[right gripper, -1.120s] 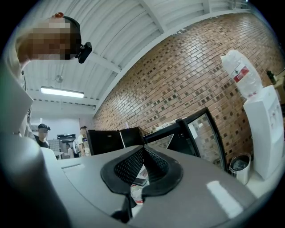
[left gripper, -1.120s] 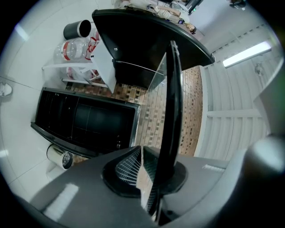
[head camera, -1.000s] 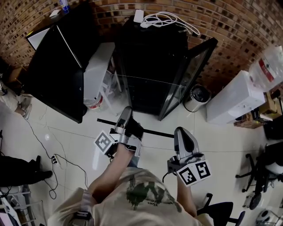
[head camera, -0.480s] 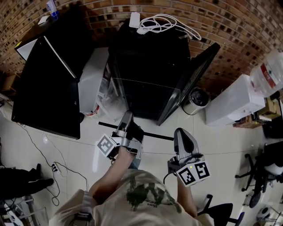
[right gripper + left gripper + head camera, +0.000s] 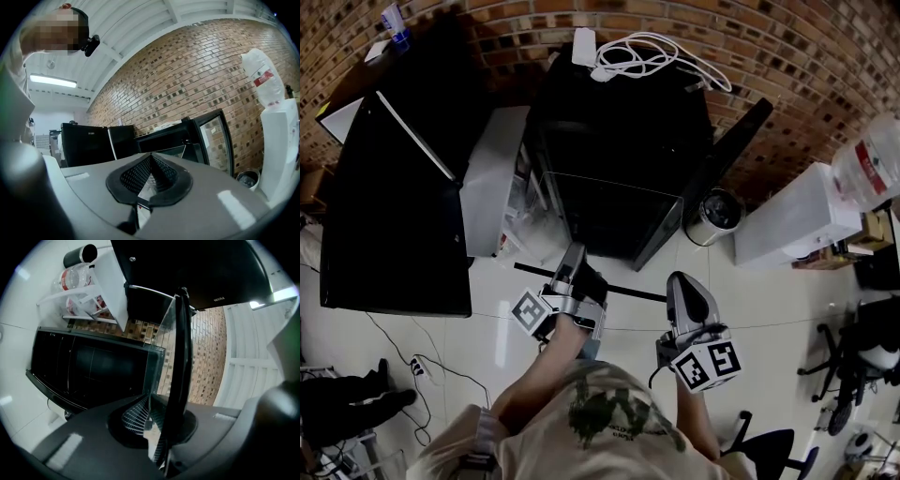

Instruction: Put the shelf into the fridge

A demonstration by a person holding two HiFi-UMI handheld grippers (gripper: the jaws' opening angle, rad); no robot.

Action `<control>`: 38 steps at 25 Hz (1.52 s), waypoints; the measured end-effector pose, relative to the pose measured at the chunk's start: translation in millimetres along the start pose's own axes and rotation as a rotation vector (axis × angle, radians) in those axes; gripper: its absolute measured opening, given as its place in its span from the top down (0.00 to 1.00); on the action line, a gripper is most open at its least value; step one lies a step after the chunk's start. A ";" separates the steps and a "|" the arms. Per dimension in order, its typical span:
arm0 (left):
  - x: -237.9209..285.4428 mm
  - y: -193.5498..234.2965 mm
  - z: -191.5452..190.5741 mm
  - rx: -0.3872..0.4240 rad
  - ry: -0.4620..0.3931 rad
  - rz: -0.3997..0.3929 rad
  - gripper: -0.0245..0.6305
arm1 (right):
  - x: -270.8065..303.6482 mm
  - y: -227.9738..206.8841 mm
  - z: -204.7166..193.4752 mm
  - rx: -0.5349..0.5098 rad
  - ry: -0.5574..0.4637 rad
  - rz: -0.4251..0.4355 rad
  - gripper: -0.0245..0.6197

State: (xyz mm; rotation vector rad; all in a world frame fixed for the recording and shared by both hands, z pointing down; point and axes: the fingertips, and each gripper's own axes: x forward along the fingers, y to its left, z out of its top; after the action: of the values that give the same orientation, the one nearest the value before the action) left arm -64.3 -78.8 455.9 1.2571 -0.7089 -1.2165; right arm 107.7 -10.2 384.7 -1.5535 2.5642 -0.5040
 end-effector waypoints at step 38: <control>90.0 71.3 44.6 -0.023 0.061 0.058 0.93 | 86.5 -24.9 -2.1 -0.038 0.055 -0.099 0.96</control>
State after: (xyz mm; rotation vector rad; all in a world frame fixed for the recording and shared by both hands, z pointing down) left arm -60.8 -186.4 515.5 1.2412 -0.6809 -1.1315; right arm 87.2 -96.1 402.1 -1.7097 2.5612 -0.5175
